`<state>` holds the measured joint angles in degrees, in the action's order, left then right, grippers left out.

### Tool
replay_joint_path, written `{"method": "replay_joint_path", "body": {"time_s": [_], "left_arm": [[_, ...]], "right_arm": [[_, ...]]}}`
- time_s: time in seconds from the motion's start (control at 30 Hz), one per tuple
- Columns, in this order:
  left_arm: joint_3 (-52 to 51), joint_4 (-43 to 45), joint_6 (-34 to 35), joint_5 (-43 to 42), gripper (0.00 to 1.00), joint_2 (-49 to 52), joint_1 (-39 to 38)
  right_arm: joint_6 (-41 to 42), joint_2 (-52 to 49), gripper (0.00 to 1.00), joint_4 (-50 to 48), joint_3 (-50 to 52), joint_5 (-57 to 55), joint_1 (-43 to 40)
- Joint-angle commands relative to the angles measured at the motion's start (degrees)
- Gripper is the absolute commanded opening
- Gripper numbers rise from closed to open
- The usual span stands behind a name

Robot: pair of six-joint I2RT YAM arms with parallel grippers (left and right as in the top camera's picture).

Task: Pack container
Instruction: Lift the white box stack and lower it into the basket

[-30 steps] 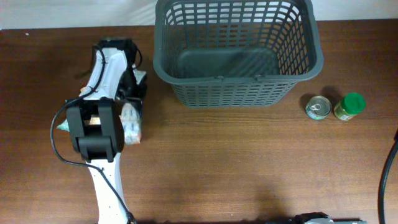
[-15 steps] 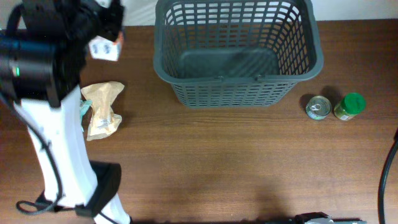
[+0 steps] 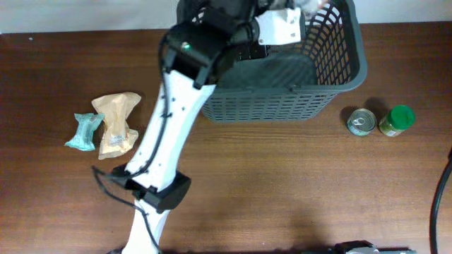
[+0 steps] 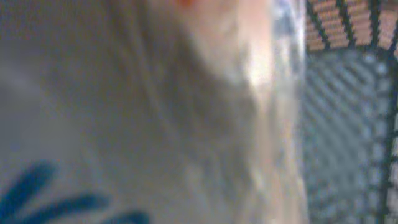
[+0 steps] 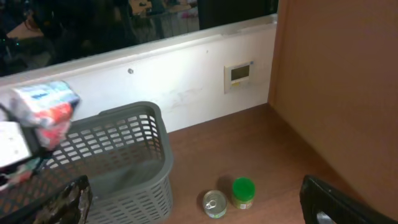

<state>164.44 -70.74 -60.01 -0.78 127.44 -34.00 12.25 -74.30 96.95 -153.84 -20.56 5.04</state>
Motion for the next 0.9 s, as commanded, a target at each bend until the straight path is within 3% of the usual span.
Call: {"method": "replay_joint_path", "body": {"time_s": [0.0,0.17,0.47,0.53,0.73,0.8,0.87], "left_arm": [[0.6,4.2,-9.1,7.2,0.02,2.5,-0.7],[0.6,7.6,-17.0,19.7,0.02,9.3,-0.4],[-0.8,9.2,-15.3,17.8,0.02,18.3,0.8],[-3.5,9.3,-14.2,14.0,0.02,19.2,0.8],[-10.8,11.3,-14.2,12.8,0.02,19.4,0.9],[-12.2,11.6,-14.1,12.1,0.22,19.4,0.9],[-12.4,12.1,-12.8,12.2,0.63,19.4,0.9]], "right_arm": [[0.7,0.1,0.99,0.3,0.0,-0.9,0.1],[0.7,0.1,0.99,0.3,0.0,-0.9,0.1],[0.7,0.1,0.99,0.3,0.0,-0.9,0.1],[0.7,0.1,0.99,0.3,0.0,-0.9,0.1],[0.7,0.1,0.99,0.3,0.0,-0.9,0.1],[0.7,0.1,0.99,0.3,0.0,-0.9,0.1],[0.7,0.1,0.99,0.3,0.0,-0.9,0.1]]}}
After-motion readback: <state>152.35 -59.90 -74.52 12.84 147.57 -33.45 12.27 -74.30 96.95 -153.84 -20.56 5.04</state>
